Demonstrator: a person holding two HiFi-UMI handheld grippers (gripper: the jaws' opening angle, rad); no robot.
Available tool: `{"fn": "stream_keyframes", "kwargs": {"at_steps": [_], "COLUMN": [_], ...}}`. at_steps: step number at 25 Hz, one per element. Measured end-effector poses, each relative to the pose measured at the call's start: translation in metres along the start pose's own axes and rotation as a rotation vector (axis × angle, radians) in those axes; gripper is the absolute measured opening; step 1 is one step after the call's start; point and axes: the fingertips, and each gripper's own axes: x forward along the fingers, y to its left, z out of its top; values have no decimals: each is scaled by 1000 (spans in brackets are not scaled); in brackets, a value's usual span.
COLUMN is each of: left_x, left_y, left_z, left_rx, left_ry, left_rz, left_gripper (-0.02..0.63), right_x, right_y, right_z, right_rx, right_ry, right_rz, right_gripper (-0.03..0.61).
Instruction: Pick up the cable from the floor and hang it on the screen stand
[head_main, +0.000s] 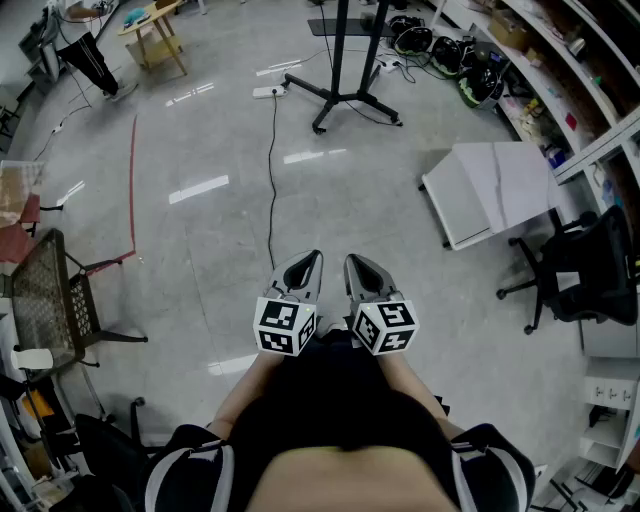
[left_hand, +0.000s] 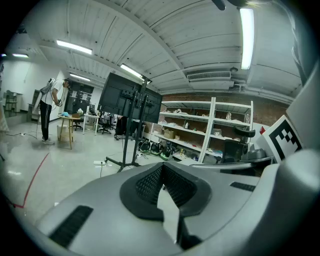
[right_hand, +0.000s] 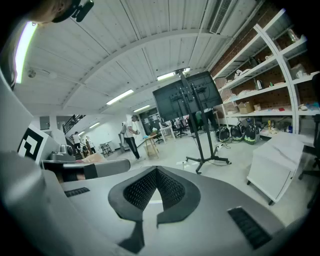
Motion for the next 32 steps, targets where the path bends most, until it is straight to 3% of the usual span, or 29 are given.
{"fn": "stream_keyframes", "kwargs": {"at_steps": [19, 32], "left_x": [-5, -6], "left_y": [24, 35], "left_z": [12, -16], "left_rx": [3, -20], "left_ry": [-35, 32], "left_rz": [-33, -47], "left_gripper": [6, 6], "right_x": [15, 24], "right_y": [22, 20], "right_z": [1, -14], "right_rx": [9, 42], "right_ry": [-59, -58], "right_rz": [6, -62], "right_gripper": [23, 23]}}
